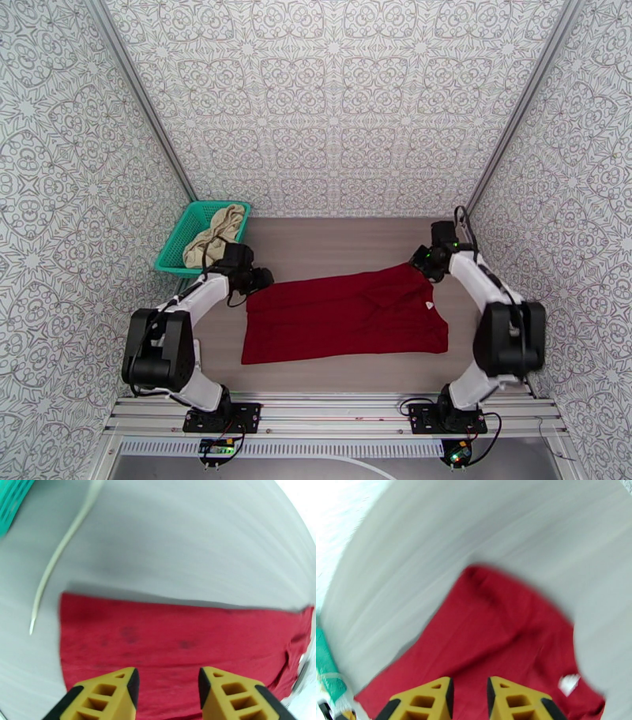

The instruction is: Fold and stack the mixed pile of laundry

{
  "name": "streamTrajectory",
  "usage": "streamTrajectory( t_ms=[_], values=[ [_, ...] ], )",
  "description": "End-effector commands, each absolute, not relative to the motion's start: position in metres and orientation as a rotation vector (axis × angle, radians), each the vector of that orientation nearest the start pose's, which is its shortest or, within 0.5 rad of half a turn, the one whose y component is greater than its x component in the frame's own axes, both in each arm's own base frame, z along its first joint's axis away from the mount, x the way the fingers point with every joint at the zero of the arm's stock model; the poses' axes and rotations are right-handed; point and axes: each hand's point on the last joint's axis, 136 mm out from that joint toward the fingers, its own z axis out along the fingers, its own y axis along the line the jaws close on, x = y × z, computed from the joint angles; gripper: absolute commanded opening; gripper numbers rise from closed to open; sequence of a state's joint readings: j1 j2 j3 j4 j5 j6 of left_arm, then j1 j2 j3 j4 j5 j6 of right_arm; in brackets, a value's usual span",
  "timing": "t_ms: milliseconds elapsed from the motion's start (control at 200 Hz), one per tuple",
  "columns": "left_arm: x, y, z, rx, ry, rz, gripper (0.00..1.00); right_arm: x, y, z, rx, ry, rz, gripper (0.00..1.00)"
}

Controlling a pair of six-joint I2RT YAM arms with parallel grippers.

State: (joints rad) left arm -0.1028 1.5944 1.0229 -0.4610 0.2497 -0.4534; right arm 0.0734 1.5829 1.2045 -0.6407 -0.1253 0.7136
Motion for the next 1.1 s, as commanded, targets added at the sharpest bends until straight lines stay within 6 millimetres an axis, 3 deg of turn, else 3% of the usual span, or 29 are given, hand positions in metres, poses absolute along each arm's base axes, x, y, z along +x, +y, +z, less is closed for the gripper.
streamTrajectory(
  t_ms=[0, 120, 270, 420, 570, 720, 820, 990, 1095],
  values=[
    [0.365, -0.09, 0.063, -0.249, 2.765, -0.481, 0.43, 0.361, 0.083, 0.082, 0.941, 2.616, 0.509, 0.29],
    [0.365, -0.097, 0.044, -0.233, 2.813, -0.512, 0.43, 0.353, 0.092, 0.052, 1.158, 2.59, 0.545, 0.29],
    [0.361, -0.1, 0.023, -0.253, 2.857, -0.538, 0.42, 0.369, 0.087, 0.026, 1.303, 2.552, 0.485, 0.28],
    [0.353, -0.097, 0.008, -0.354, 2.86, -0.561, 0.4, 0.401, 0.067, 0.012, 1.322, 2.544, 0.288, 0.27],
    [0.337, -0.097, 0.003, -0.442, 2.864, -0.593, 0.4, 0.442, 0.063, 0.004, 1.322, 2.547, 0.269, 0.28],
    [0.298, -0.109, -0.001, -0.517, 2.882, -0.631, 0.4, 0.491, 0.076, 0.002, 1.231, 2.591, 0.321, 0.3],
    [0.261, -0.126, -0.006, -0.539, 2.908, -0.66, 0.4, 0.523, 0.09, -0.009, 1.116, 2.667, 0.366, 0.3],
    [0.202, -0.179, -0.007, -0.457, 2.976, -0.75, 0.4, 0.562, 0.115, -0.021, 0.9, 2.763, 0.493, 0.32],
    [0.187, -0.215, 0.011, -0.329, 2.958, -0.844, 0.4, 0.584, 0.127, -0.014, 0.744, 2.736, 0.578, 0.34]
  ],
)
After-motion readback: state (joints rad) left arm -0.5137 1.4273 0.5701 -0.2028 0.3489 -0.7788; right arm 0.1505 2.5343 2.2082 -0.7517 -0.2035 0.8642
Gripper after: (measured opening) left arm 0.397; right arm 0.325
